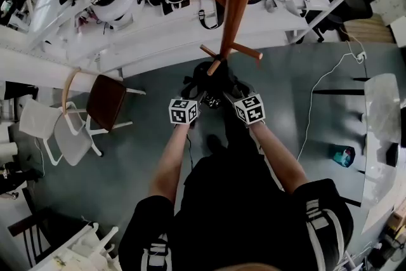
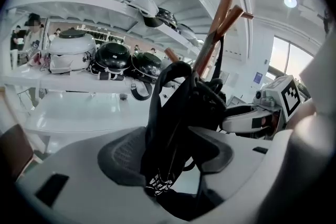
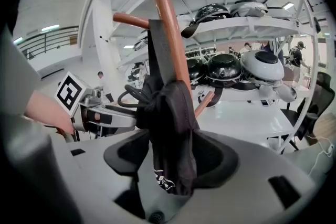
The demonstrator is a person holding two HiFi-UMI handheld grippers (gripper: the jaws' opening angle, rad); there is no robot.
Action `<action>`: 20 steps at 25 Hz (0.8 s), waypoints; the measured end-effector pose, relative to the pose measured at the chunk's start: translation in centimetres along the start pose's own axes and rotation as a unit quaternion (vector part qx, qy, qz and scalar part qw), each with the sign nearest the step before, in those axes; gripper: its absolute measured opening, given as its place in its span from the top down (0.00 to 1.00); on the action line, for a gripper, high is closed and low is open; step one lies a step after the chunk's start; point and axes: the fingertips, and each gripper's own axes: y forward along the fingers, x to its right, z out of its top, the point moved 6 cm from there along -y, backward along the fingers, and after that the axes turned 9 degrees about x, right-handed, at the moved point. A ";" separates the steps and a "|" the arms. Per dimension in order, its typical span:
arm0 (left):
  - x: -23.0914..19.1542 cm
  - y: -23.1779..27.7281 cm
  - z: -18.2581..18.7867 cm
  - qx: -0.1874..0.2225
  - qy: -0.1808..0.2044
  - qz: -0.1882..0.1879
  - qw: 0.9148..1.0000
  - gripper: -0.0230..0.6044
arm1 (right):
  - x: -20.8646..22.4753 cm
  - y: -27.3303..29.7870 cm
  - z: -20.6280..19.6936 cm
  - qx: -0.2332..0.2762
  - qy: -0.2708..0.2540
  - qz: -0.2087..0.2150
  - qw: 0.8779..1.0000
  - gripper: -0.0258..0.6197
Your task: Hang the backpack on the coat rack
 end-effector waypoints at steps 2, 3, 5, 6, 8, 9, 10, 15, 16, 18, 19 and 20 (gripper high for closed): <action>0.8 -1.3 -0.1 0.002 0.016 0.002 1.000 0.57 | -0.8 -1.1 -0.1 0.005 0.002 0.005 1.000 0.54; 1.3 -1.8 -0.1 0.004 0.026 0.000 1.000 0.57 | -1.2 -1.7 0.0 0.011 0.001 0.007 1.000 0.54; 2.2 -2.6 0.2 0.008 0.047 -0.007 0.999 0.57 | -1.7 -2.9 0.3 0.029 -0.018 0.007 0.999 0.65; 2.7 -2.9 0.3 0.011 0.057 -0.011 0.998 0.57 | -2.1 -3.5 0.4 0.035 -0.035 0.006 0.999 0.73; 3.8 -3.9 0.2 0.015 0.074 -0.021 0.997 0.58 | -3.1 -4.7 0.0 0.029 -0.066 0.017 0.997 0.83; 4.4 -4.4 0.1 0.017 0.080 -0.028 0.996 0.58 | -3.5 -5.2 -0.3 0.025 -0.074 0.027 0.997 0.87; 5.0 -4.9 0.2 0.019 0.084 -0.036 0.996 0.59 | -4.0 -5.6 -0.6 0.022 -0.079 0.036 0.996 0.88; 7.5 -8.0 0.9 0.051 0.080 -0.065 0.993 0.71 | -5.2 -7.2 -1.0 0.028 -0.085 0.054 0.995 0.91; 7.8 -8.6 0.9 0.057 0.081 -0.066 0.993 0.75 | -5.5 -7.6 -1.0 0.033 -0.083 0.058 0.994 0.93; 8.1 -9.9 0.9 0.066 0.083 -0.057 0.993 0.83 | -6.2 -8.6 -0.9 0.046 -0.085 0.061 0.993 0.93; 8.1 -10.6 0.8 0.068 0.083 -0.049 0.993 0.87 | -6.5 -9.1 -0.8 0.056 -0.088 0.062 0.993 0.93; 8.1 -11.3 0.7 0.069 0.083 -0.041 0.993 0.89 | -6.8 -9.8 -0.6 0.066 -0.090 0.062 0.992 0.93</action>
